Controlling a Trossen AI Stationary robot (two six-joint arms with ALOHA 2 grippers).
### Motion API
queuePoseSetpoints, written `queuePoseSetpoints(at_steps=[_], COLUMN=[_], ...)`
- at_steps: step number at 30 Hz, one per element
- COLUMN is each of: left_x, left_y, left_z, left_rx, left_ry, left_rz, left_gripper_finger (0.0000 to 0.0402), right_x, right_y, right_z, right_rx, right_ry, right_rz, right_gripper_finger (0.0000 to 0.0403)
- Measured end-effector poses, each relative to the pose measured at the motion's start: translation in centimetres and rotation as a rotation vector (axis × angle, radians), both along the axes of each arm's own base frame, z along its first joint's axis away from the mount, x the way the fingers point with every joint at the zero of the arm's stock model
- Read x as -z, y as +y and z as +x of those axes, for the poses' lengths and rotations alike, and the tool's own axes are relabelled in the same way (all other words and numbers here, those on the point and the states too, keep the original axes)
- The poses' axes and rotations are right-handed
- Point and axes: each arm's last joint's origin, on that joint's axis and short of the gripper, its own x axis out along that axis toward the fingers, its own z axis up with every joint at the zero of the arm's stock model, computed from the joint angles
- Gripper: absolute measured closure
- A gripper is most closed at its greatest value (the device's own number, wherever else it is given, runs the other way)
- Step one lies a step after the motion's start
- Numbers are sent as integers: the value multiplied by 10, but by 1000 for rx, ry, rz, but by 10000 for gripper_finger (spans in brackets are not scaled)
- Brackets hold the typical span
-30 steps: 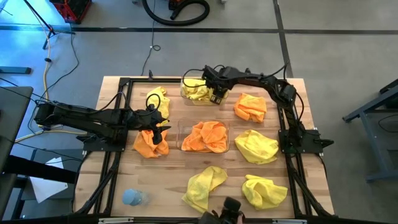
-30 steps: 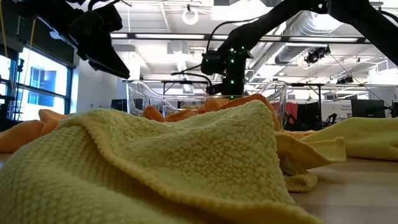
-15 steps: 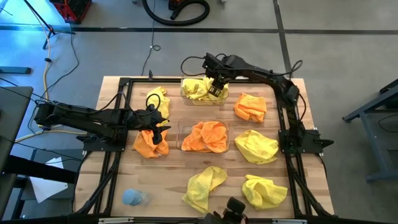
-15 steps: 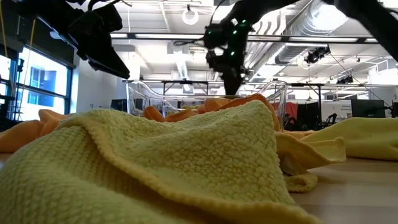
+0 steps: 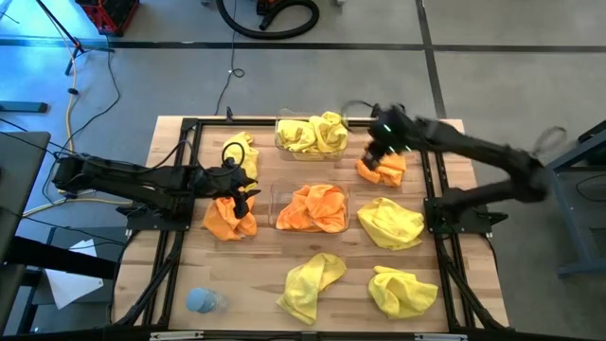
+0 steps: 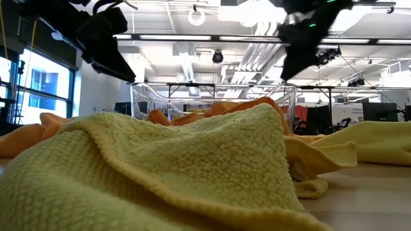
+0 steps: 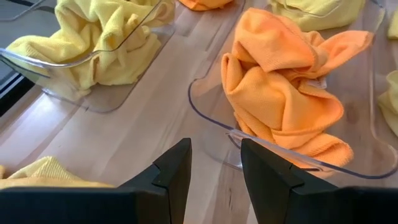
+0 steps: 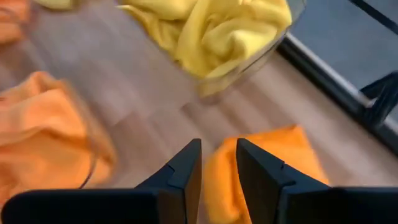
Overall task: Sort microfiber towel by color & place in baskets
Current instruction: Put the orange microfiber towel into the bottom transparent bin
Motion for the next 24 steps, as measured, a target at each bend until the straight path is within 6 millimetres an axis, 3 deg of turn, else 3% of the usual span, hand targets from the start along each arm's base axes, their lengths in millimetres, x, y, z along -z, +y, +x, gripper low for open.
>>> queuePoseSetpoints(at_steps=[5, 10, 13, 16, 24], left_x=[2, 1, 2, 2, 0], left_y=[0, 0, 0, 2, 8], left_z=[3, 9, 10, 9, 8], left_rx=[0, -34, -63, -96, -136], left_ry=[8, -56, -64, -70, -44], left_rz=[0, -46, -84, -112, -34], left_gripper_finger=[275, 273, 260, 239, 204], right_x=[32, 74, 90, 101, 105], right_y=[48, 74, 82, 84, 85], right_z=[-37, -43, -45, -47, -48], right_rx=[12, -100, -178, -200, -207], right_ry=[-216, -554, -655, -648, -614], right_rz=[-2, -31, -53, -60, -54], right_gripper_finger=[309, 309, 309, 309, 309])
